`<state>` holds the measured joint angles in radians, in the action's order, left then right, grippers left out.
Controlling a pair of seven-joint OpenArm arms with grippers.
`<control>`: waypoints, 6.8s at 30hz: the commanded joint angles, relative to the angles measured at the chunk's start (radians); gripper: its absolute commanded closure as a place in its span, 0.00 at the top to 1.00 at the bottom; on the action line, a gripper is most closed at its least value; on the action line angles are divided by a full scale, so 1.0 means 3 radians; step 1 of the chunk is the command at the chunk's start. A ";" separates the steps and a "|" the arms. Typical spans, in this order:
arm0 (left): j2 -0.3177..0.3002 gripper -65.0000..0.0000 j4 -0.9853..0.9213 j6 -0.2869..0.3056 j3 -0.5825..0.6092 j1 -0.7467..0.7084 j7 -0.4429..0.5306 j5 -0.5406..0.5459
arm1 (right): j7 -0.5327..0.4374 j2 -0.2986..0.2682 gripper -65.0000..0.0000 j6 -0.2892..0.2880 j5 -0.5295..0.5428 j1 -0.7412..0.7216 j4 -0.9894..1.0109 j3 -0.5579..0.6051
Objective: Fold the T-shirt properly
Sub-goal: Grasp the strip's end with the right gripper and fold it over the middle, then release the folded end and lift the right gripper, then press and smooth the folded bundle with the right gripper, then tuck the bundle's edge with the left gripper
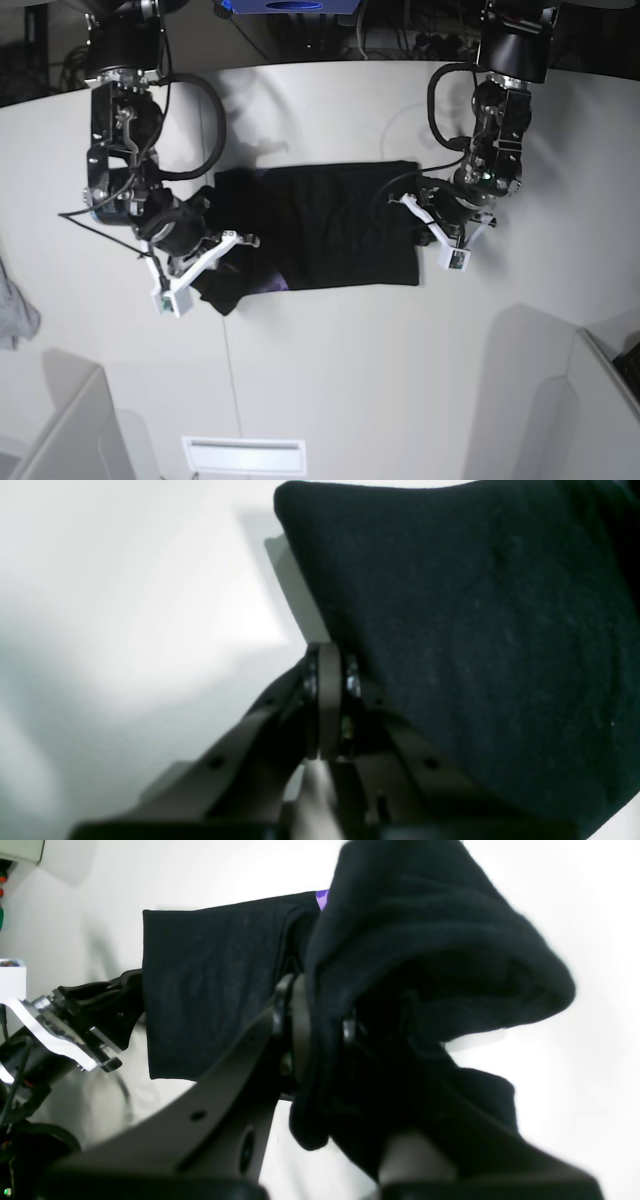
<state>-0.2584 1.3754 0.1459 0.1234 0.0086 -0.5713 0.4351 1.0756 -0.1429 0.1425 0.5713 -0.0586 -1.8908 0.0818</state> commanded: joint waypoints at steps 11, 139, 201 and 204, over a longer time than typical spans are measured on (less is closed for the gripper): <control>-0.0097 0.00 0.0174 -0.0024 -0.0005 -0.0179 -0.0226 -0.0062 | -0.0038 0.0428 0.00 -0.0002 -0.0541 -0.0048 -0.0185 0.0666; -0.0348 0.00 0.0865 -0.0008 -0.1345 -0.1141 -0.0369 -0.0036 | -0.0836 0.0059 0.00 0.1057 -0.0551 -0.0590 0.1022 0.1612; 0.0230 1.00 0.0696 0.0386 -0.0956 -0.0481 -0.0385 0.1058 | -0.1000 -0.0427 0.00 0.0714 -0.0546 0.0725 -0.0165 0.0645; 0.0266 1.00 0.0497 0.0386 -0.0874 -0.0369 -0.0385 0.1053 | -0.1000 -0.0437 0.00 0.0704 -0.0546 0.0760 -0.0165 0.0640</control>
<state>-0.1699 1.5105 0.2596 -0.1337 -0.1085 -0.6998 0.7395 0.7959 -0.2718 0.3588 0.4107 0.1810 -1.9205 0.2779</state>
